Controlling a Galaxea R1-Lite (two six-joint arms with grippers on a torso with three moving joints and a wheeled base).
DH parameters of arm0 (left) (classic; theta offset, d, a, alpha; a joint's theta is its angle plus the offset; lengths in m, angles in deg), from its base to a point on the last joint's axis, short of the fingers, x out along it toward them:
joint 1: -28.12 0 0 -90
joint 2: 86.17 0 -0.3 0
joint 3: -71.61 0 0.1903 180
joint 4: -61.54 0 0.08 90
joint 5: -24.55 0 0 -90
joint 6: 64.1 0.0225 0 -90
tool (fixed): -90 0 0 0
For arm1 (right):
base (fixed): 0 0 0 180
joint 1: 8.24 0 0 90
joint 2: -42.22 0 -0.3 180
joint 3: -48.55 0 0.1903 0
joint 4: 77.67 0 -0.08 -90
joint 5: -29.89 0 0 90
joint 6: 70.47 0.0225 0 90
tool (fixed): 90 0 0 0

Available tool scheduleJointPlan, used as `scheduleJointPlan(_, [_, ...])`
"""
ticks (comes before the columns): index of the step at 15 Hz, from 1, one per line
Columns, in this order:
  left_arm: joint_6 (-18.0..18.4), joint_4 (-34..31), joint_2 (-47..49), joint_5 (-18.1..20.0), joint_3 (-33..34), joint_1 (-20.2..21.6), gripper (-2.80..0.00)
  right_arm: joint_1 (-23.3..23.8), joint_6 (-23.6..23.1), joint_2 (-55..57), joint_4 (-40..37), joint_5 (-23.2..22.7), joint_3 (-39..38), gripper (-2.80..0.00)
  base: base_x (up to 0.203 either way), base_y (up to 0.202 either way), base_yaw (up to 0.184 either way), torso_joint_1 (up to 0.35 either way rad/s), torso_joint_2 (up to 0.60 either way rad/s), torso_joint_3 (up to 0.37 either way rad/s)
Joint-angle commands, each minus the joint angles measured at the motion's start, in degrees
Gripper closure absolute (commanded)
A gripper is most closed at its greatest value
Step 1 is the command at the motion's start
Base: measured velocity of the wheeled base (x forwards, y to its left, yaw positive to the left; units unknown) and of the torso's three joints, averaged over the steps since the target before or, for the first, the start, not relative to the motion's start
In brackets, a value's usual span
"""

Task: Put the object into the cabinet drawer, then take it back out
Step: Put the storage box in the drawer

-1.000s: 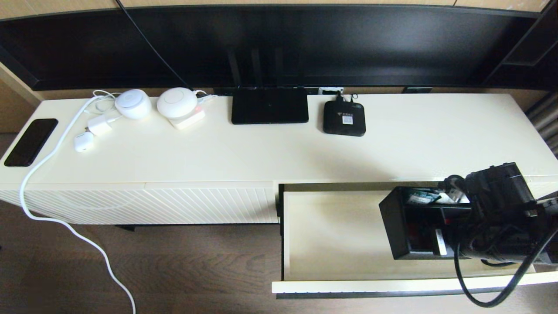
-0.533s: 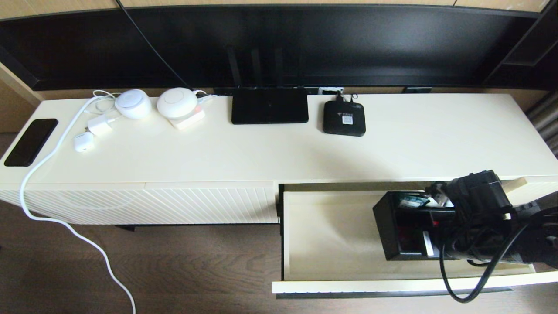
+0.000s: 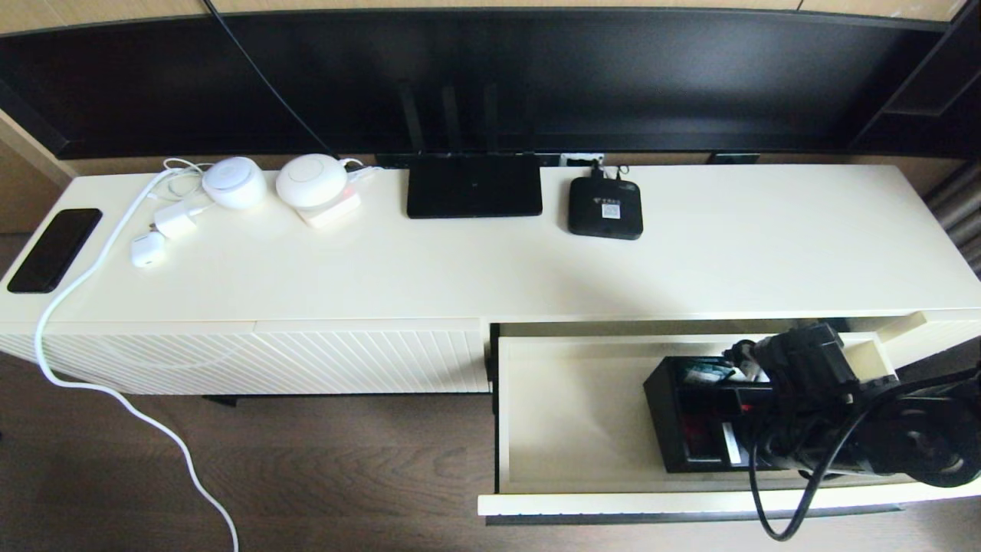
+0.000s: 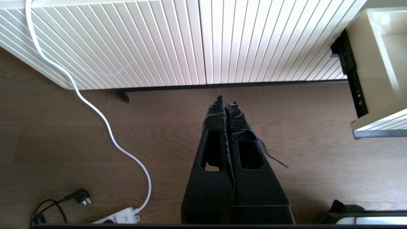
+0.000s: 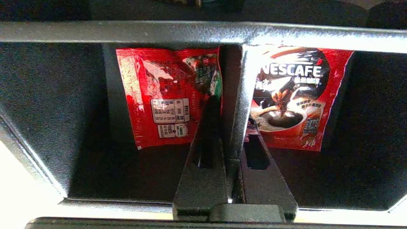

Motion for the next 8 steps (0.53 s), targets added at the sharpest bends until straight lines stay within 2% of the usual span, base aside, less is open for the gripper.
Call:
scheduleJointPlan(1, [0.0, -0.1, 0.0, 0.0, -0.1, 0.0, 0.00, -0.1, 0.0, 3.3, 1.6, 0.8, 0.3, 0.00, 0.000, 0.000, 0.000, 0.000, 0.00, 0.000])
scheduleJointPlan(8, [0.0, -0.1, 0.0, 0.0, -0.1, 0.0, 0.00, -0.5, -0.8, 5.2, 2.8, 3.0, 0.9, 0.00, 0.000, 0.000, 0.000, 0.000, 0.00, 0.000])
